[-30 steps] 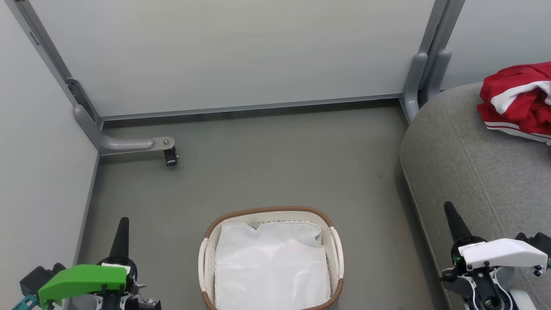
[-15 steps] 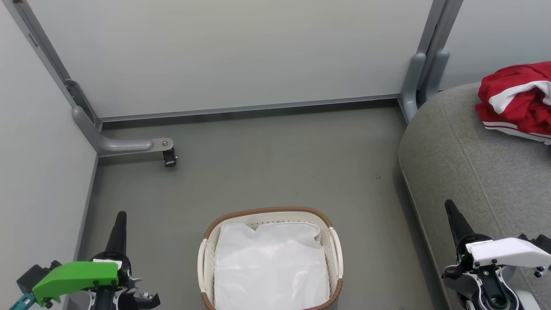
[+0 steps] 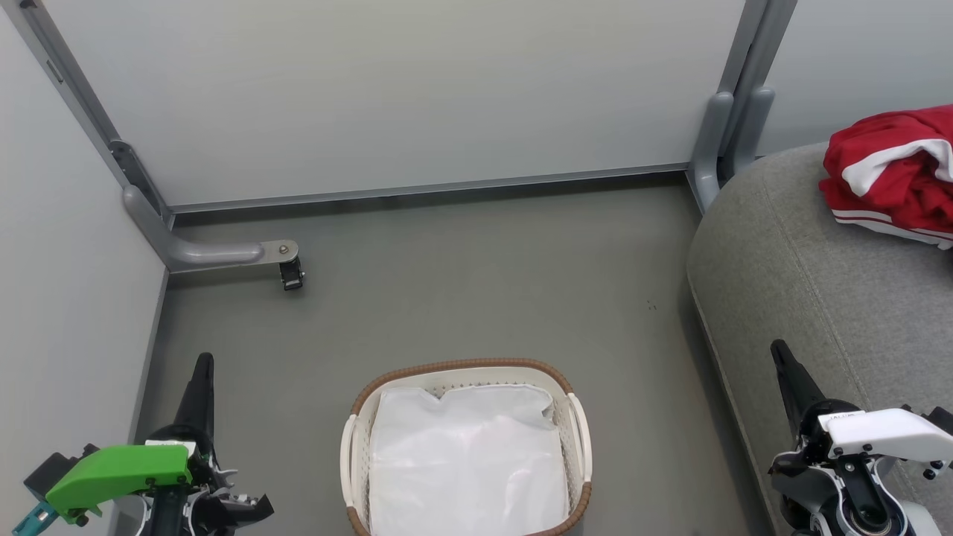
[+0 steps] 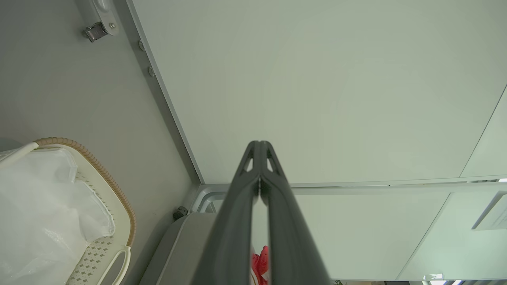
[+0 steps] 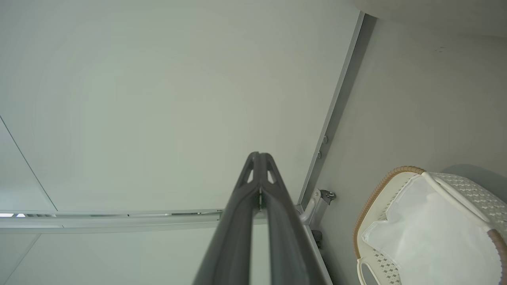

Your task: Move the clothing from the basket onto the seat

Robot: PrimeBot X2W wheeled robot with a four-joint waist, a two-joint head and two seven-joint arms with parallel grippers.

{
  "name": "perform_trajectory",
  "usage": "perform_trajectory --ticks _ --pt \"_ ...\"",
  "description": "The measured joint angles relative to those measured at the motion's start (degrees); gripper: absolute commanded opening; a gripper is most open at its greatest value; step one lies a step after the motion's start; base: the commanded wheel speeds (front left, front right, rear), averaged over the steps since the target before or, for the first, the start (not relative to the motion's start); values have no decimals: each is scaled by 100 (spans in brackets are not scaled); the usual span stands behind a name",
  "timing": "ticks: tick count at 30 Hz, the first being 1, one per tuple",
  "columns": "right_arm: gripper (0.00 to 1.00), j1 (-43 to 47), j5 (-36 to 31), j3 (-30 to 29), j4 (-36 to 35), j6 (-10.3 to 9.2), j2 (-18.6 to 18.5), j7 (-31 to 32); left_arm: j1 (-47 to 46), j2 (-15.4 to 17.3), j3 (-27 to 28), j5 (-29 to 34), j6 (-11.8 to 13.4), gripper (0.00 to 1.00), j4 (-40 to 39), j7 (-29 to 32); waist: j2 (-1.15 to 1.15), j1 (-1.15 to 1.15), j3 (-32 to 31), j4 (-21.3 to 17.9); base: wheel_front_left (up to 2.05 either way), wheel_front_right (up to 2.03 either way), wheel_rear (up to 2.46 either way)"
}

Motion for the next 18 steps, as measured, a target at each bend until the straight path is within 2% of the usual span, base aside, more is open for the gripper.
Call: perform_trajectory --ticks 18 --pt "0 -32 478 -52 -26 -1 -3 130 -63 -16 104 -391 -25 0 -20 119 0 0 -11 -20 0 0 0"
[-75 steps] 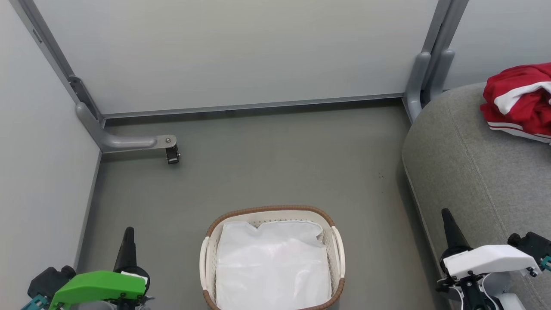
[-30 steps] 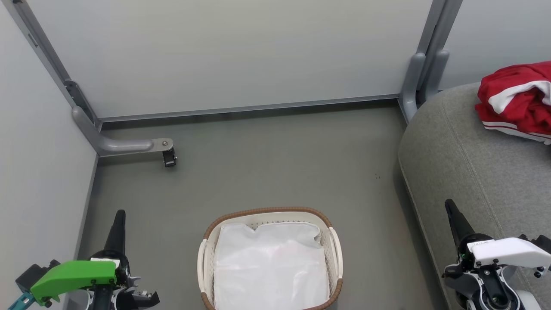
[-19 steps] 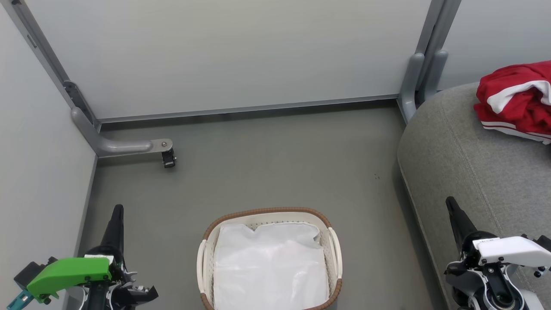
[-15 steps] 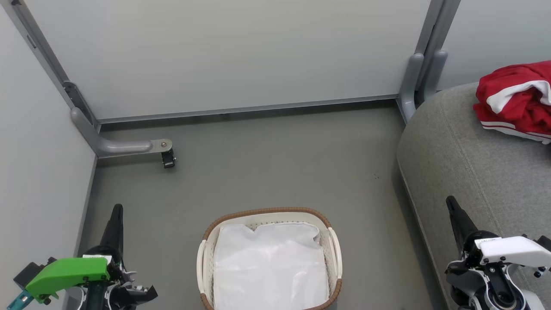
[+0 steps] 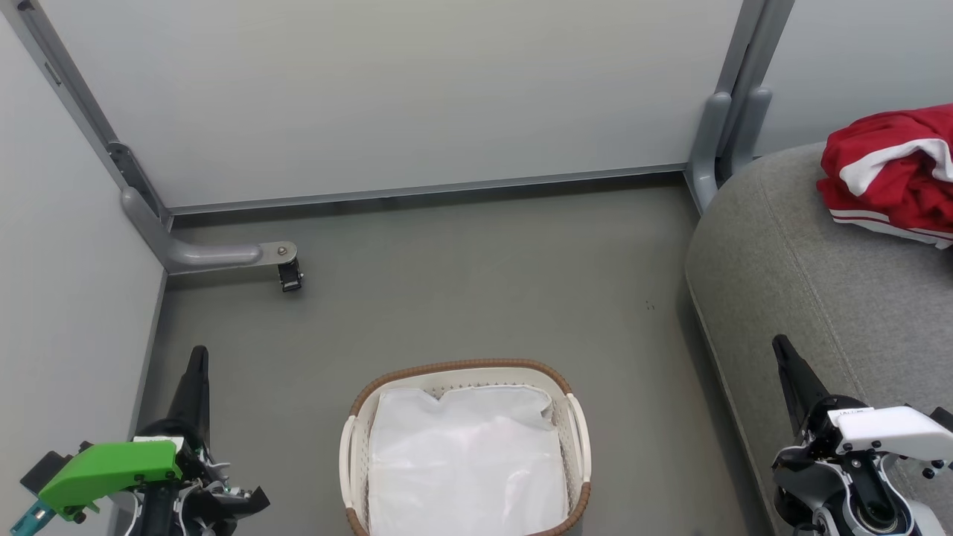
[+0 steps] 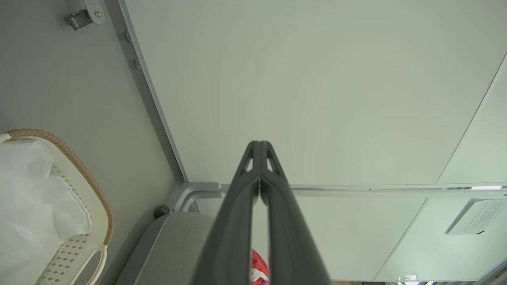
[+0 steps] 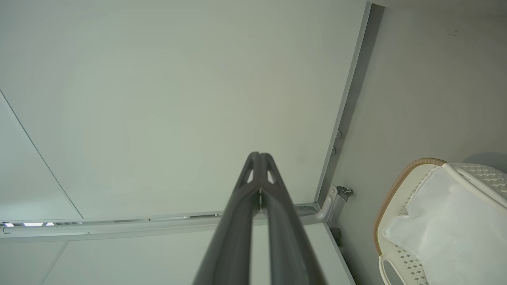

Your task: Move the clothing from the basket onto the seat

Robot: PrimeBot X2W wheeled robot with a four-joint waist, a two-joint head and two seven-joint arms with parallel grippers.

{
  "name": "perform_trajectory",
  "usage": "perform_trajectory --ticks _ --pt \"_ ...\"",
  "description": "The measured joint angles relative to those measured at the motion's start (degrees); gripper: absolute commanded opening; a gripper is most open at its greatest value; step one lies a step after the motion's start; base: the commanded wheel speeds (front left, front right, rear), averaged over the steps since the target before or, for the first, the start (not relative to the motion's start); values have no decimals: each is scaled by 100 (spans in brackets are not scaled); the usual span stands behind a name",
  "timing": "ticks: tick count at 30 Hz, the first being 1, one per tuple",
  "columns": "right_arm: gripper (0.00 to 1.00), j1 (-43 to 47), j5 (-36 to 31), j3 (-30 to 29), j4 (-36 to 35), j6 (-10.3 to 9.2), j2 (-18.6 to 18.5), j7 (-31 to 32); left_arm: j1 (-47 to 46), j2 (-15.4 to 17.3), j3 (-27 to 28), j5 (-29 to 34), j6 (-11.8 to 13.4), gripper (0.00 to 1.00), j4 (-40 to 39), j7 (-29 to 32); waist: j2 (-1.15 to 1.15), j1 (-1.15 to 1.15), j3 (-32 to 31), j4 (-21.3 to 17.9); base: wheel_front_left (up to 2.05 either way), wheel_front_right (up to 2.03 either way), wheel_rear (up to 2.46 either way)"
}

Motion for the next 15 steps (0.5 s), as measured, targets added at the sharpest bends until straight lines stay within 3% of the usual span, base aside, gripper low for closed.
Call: perform_trajectory --ticks 15 --pt "0 -2 0 -1 -1 0 0 0 0 -1 0 0 0 0 -1 0 0 0 0 0 0 0 0"
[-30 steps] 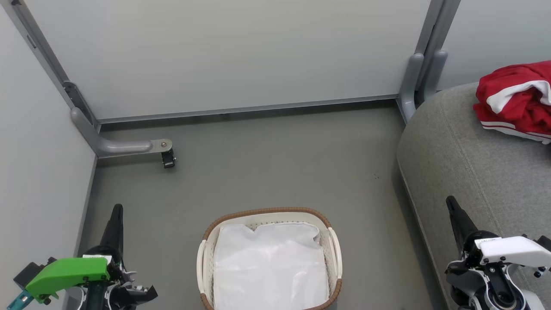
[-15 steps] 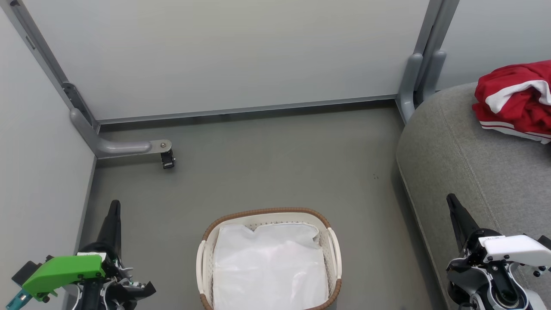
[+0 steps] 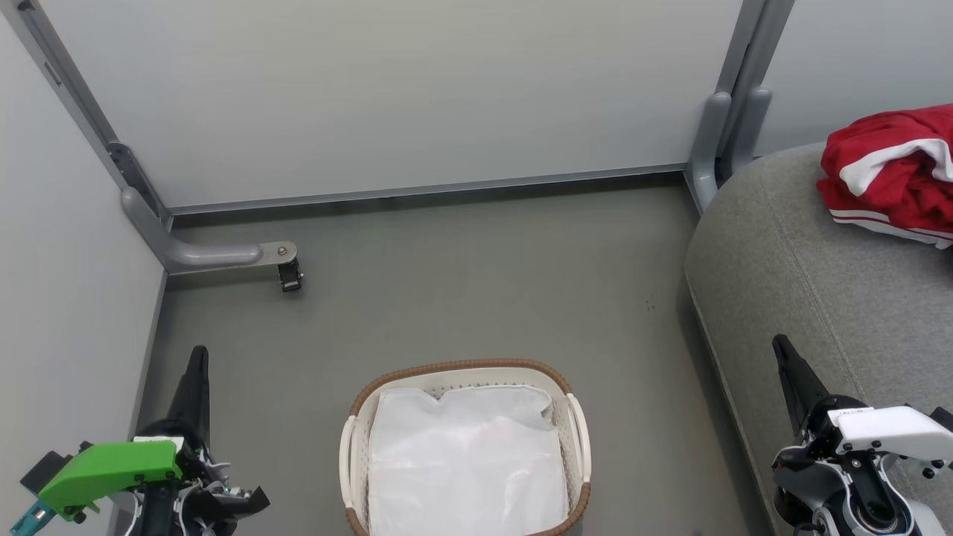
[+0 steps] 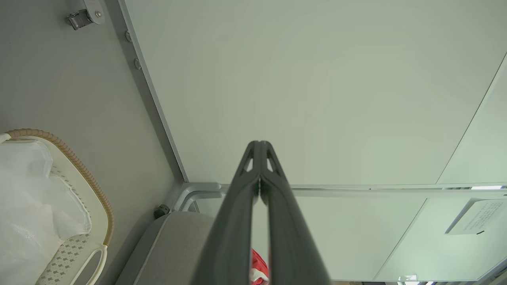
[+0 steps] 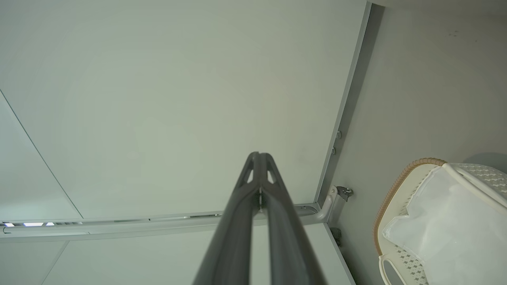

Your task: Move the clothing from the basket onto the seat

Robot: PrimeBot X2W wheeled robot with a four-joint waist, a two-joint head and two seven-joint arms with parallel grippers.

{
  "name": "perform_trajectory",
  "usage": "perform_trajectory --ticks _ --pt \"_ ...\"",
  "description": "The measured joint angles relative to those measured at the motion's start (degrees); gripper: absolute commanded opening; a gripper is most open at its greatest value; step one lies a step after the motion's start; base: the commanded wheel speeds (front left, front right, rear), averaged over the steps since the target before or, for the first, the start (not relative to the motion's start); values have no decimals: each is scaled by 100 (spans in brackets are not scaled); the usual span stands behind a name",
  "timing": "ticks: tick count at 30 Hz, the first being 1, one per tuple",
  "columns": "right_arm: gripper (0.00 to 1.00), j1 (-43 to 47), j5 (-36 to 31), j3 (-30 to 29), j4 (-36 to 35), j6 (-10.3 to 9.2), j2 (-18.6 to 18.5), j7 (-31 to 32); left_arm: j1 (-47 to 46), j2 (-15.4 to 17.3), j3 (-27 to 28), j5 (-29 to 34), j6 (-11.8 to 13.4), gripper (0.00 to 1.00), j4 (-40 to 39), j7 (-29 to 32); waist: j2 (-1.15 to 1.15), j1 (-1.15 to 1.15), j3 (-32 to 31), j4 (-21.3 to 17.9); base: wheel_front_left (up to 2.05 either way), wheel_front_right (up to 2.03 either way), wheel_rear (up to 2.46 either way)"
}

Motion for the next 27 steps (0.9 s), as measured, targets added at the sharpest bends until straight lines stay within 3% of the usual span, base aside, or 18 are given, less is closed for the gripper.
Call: perform_trajectory --ticks 27 --pt "0 -1 0 0 0 0 0 0 0 0 -1 0 0 0 0 0 0 0 0 0 0 0 0"
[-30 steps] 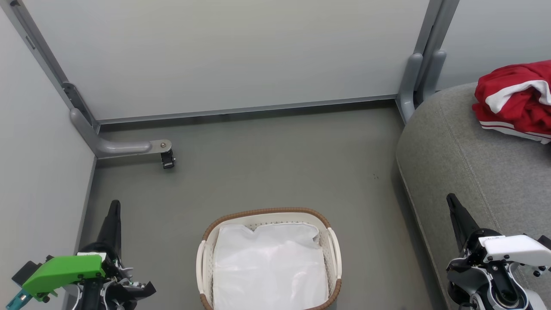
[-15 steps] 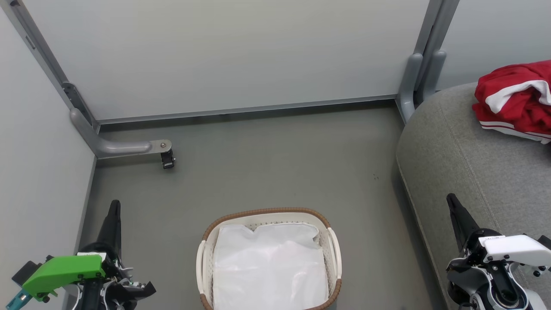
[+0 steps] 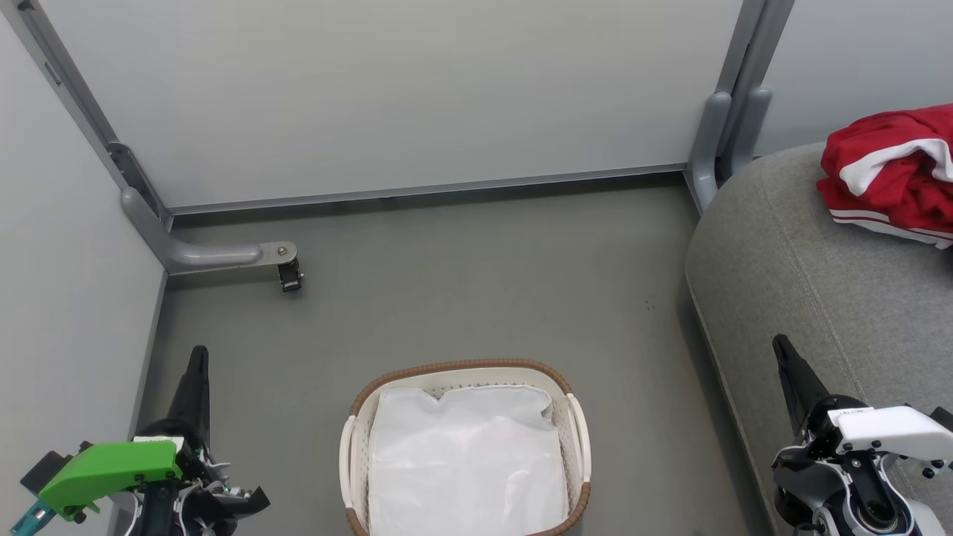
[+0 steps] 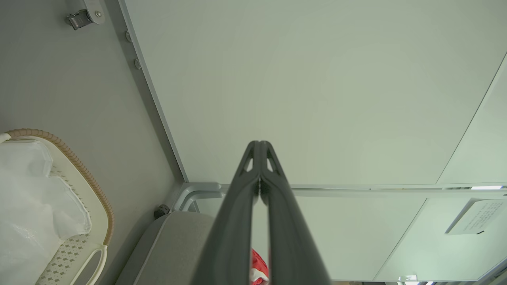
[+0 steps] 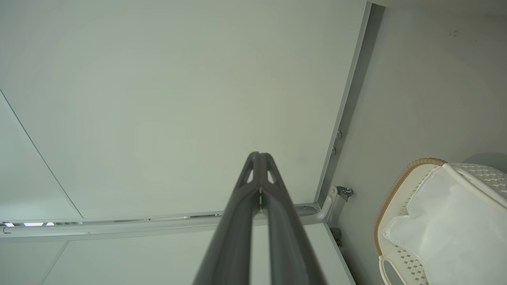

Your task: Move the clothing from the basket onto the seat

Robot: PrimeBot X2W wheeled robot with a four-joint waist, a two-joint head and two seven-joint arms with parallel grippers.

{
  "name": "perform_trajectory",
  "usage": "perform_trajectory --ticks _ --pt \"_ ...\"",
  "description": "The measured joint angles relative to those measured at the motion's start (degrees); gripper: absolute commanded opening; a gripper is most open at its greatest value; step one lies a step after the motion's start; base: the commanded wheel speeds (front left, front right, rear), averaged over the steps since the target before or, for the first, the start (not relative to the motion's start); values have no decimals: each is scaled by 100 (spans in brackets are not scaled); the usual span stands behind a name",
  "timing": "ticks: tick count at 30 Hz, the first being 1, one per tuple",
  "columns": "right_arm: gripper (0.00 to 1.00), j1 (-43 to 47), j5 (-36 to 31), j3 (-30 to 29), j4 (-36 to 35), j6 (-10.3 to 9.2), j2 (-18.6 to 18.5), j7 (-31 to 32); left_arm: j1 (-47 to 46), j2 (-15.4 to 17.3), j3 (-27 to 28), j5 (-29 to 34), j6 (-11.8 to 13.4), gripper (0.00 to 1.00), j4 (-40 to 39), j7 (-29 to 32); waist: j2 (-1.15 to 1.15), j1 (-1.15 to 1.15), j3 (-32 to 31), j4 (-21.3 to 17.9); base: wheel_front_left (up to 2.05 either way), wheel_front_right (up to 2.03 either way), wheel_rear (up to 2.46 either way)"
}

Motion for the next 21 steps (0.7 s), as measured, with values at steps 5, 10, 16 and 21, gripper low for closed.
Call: perform_trajectory --ticks 5,10,16,21 --pt "0 -1 0 0 0 0 0 0 0 0 0 0 0 0 0 0 0 0 0 0 0 0 0" --pt "0 -1 0 0 0 0 0 0 0 0 0 0 0 0 0 0 0 0 0 0 0 0 0" --pt "0 -1 0 0 0 0 0 0 0 0 0 0 0 0 0 0 0 0 0 0 0 0 0" --pt "0 -1 0 0 0 0 0 0 0 0 0 0 0 0 0 0 0 0 0 0 0 0 0"
